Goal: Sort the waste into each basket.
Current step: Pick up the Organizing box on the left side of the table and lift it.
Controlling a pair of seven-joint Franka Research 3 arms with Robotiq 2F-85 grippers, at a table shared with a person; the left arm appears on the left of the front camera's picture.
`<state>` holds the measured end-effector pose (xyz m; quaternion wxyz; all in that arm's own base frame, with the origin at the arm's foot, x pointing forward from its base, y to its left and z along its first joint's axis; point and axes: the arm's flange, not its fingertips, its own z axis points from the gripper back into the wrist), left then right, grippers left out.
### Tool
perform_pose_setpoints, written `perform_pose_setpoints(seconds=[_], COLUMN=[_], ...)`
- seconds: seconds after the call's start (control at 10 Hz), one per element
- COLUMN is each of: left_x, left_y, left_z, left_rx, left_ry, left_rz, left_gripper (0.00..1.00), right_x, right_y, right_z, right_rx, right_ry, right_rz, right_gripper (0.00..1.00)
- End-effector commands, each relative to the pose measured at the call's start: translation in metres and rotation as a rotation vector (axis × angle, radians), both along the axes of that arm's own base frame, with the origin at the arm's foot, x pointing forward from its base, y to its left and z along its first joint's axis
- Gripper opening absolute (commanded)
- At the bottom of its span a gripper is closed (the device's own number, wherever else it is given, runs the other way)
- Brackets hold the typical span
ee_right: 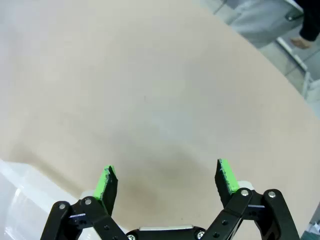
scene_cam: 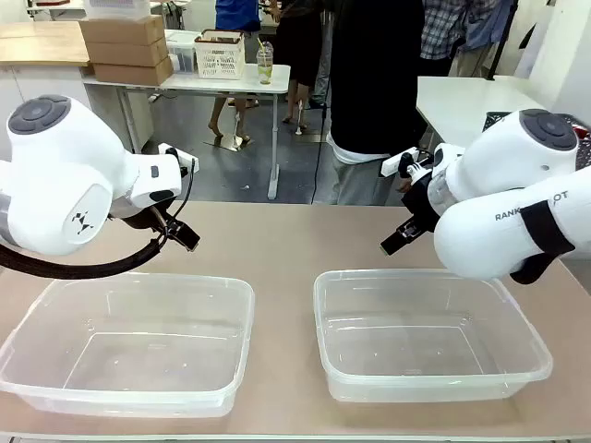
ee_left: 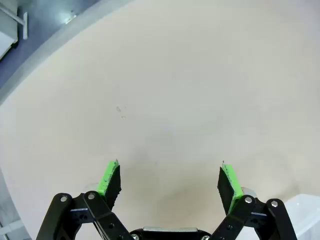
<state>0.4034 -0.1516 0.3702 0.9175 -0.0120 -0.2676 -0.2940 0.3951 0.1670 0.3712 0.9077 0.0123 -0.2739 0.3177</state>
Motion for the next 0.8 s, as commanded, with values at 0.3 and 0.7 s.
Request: perform_pose_setpoints(seconds=[0.3,0.7], left_x=[0.0000,0.0000], left_y=[0.0000,0.0000], left_z=[0.0001,0.0001], left_rx=[0.000,0.000], left_ry=[0.000,0.000], left_rz=[0.000,0.000], left_gripper=[1.00,1.00], right_x=[0.0000,0.0000], right_y=[0.0000,0.0000], right_z=[0.0000,0.0000], right_rx=[0.000,0.000], right_ry=[0.000,0.000], right_rz=[0.000,0.000], right_gripper=[1.00,1.00])
